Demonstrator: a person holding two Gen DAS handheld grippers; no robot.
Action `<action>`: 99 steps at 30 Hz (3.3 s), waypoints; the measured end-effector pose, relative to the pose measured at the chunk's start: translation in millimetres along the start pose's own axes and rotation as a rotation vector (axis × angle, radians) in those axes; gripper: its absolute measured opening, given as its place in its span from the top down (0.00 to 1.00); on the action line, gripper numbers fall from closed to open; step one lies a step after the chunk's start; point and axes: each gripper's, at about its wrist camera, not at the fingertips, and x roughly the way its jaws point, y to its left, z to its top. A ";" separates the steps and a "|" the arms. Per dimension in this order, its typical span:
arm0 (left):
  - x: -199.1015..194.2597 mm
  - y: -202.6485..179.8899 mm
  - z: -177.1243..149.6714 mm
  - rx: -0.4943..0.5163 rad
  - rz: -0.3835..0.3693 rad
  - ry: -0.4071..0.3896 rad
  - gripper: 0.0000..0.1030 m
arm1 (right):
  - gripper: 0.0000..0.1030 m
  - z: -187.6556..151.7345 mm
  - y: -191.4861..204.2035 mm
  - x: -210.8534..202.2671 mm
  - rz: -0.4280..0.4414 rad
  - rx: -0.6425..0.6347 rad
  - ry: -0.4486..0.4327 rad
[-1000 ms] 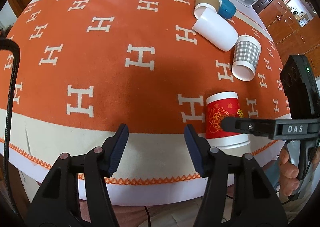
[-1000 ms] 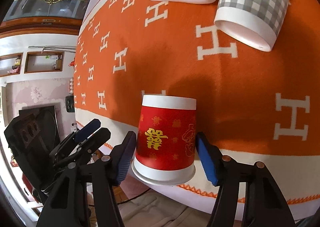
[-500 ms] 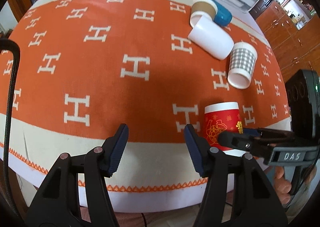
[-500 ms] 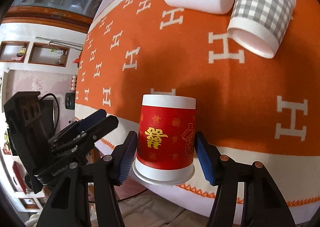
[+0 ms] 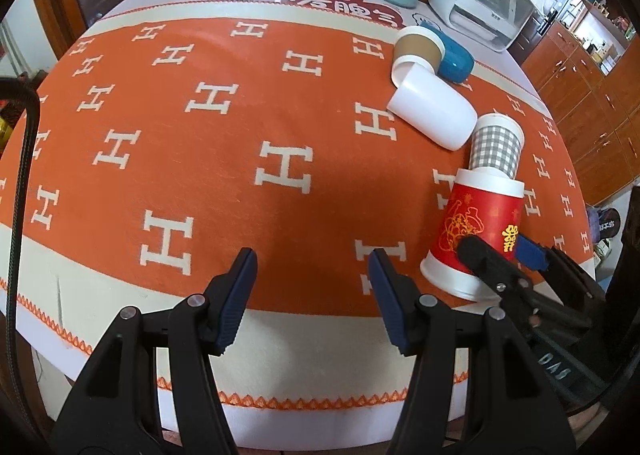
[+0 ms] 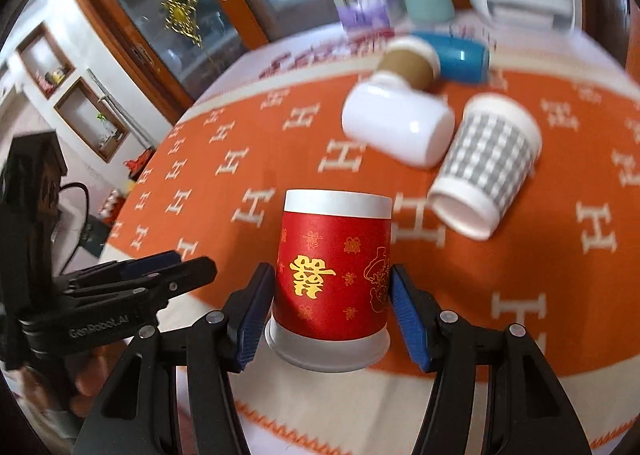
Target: Flip cup upside down
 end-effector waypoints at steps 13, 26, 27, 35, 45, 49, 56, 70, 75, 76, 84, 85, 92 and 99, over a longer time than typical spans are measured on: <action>1.5 2.3 -8.0 -0.013 -0.006 -0.043 0.46 | 0.41 -43.6 34.0 3.4 -0.077 -0.220 -0.119; 5.0 -0.5 -16.4 0.001 -0.008 -0.036 0.46 | 0.35 -80.7 31.1 8.7 -0.108 -0.284 -0.102; 5.7 0.0 -16.7 0.000 -0.008 -0.033 0.46 | 0.33 -81.1 30.0 8.6 -0.108 -0.281 -0.101; 9.1 2.9 -21.2 -0.009 0.013 -0.023 0.39 | 0.22 -79.8 27.0 0.8 -0.107 -0.263 -0.118; -5.3 -0.2 -26.8 0.000 0.011 -0.062 0.31 | 0.16 -77.6 26.0 -36.4 -0.095 -0.243 -0.183; -14.9 -3.9 -29.9 0.009 0.002 -0.081 0.31 | 0.15 -78.2 24.8 -62.0 -0.094 -0.235 -0.229; -41.4 -15.6 -36.2 0.043 0.005 -0.145 0.31 | 0.15 -72.1 25.9 -106.6 -0.082 -0.193 -0.283; -119.4 -51.7 -32.7 0.110 0.009 -0.339 0.29 | 0.14 -38.0 53.0 -187.8 -0.199 -0.106 -0.305; -140.1 -64.0 -28.7 0.122 0.025 -0.393 0.23 | 0.14 -25.0 48.3 -204.4 -0.212 -0.040 -0.308; -143.1 -66.3 -28.5 0.125 0.029 -0.399 0.22 | 0.14 -22.3 46.9 -207.8 -0.217 -0.029 -0.311; -155.2 -81.4 -27.0 0.143 0.041 -0.438 0.20 | 0.13 -5.5 42.3 -221.5 -0.239 -0.006 -0.328; -155.8 -82.7 -26.9 0.145 0.047 -0.444 0.20 | 0.13 -4.5 41.8 -220.3 -0.241 -0.005 -0.329; -155.1 -86.9 -26.5 0.153 0.045 -0.442 0.20 | 0.13 0.4 38.3 -218.7 -0.242 0.008 -0.329; -155.0 -86.6 -26.2 0.151 0.048 -0.444 0.20 | 0.13 1.1 34.9 -216.2 -0.244 0.011 -0.330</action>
